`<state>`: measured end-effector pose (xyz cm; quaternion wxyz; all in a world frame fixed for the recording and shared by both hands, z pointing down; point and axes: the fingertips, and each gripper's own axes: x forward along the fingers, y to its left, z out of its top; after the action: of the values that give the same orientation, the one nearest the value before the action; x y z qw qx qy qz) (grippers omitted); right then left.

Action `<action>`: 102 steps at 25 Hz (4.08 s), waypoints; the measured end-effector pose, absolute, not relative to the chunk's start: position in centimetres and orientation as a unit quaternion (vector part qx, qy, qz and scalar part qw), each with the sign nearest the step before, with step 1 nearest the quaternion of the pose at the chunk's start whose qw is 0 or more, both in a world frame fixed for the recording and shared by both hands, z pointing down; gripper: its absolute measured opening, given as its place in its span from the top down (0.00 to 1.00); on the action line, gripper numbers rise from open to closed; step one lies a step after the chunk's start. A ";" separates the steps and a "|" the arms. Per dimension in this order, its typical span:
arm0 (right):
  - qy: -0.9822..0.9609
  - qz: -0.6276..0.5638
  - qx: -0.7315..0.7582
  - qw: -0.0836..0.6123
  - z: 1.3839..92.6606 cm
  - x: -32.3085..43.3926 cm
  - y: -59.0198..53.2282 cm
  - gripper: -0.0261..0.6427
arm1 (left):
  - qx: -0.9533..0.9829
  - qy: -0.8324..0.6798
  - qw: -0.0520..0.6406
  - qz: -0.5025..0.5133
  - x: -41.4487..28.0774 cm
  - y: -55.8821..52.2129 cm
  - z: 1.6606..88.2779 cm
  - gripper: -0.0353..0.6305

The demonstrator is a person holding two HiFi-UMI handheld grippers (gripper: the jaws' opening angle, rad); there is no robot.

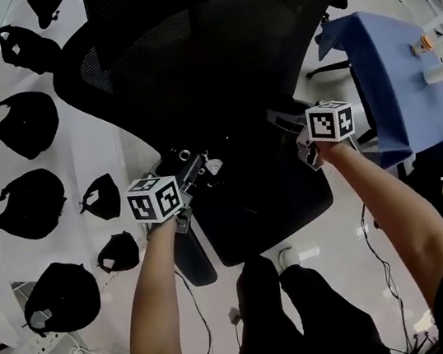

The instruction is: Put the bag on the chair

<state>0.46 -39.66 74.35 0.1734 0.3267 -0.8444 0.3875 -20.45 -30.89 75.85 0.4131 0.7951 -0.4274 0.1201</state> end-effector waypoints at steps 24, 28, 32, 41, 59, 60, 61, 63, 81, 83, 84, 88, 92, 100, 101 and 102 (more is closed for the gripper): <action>-0.861 0.369 0.320 0.144 55.0 9.0 -24.1 0.41 | 0.760 -0.460 0.458 -0.045 -19.0 -14.4 57.5 0.50; -0.872 0.333 0.335 0.130 51.2 10.3 -18.5 0.48 | 0.799 -0.431 0.418 -0.036 -15.4 -7.9 53.1 0.50; -0.878 0.309 0.344 0.127 48.5 11.5 -14.0 0.50 | 0.810 -0.427 0.398 -0.063 -13.2 -2.9 49.3 0.50; -0.899 0.240 0.353 0.096 40.1 12.2 -7.1 0.67 | 0.821 -0.474 0.309 -0.072 -9.3 0.9 42.3 0.55; -0.919 0.210 0.332 0.023 33.8 25.5 -2.1 0.96 | 0.787 -0.571 0.224 -0.064 6.3 5.4 35.5 0.93; -0.920 0.208 0.332 0.025 33.7 26.3 -1.8 0.96 | 0.787 -0.574 0.219 -0.061 7.3 5.6 35.1 0.93; -0.921 0.205 0.331 0.027 33.8 27.1 -1.4 0.96 | 0.784 -0.579 0.213 -0.060 8.1 5.9 34.8 0.93; -0.924 0.197 0.327 0.032 34.0 28.8 -0.4 0.96 | 0.774 -0.597 0.202 -0.057 9.6 6.8 34.1 0.93; -0.938 0.147 0.305 0.076 34.5 32.7 4.6 0.96 | 0.740 -0.652 0.162 -0.045 13.4 15.4 33.5 0.94; -0.939 0.141 0.304 0.079 34.2 32.5 5.4 0.96 | 0.738 -0.653 0.162 -0.044 13.0 15.9 33.5 0.94; -0.939 0.139 0.304 0.079 34.0 32.4 5.8 0.96 | 0.736 -0.655 0.163 -0.047 12.9 16.3 33.5 0.94; -0.939 0.143 0.303 0.083 34.3 31.6 6.6 0.96 | 0.726 -0.665 0.164 -0.061 12.1 17.1 33.4 0.94; -0.938 0.146 0.300 0.098 35.0 31.0 7.3 0.96 | 0.727 -0.665 0.160 -0.057 11.5 17.7 33.7 0.94; -0.940 0.132 0.295 0.106 35.3 30.2 7.7 0.96 | 0.712 -0.680 0.160 -0.070 8.4 18.5 33.1 0.94; -0.939 0.134 0.297 0.106 35.3 30.1 7.6 0.96 | 0.711 -0.681 0.161 -0.073 8.3 18.5 33.1 0.94; -0.939 0.136 0.298 0.106 35.4 30.0 7.6 0.96 | 0.711 -0.681 0.161 -0.074 8.2 18.5 33.2 0.93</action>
<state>29.99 7.57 35.41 0.1057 0.2982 -0.9388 0.1364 8.19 18.54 33.18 0.1611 0.7105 -0.6810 -0.0738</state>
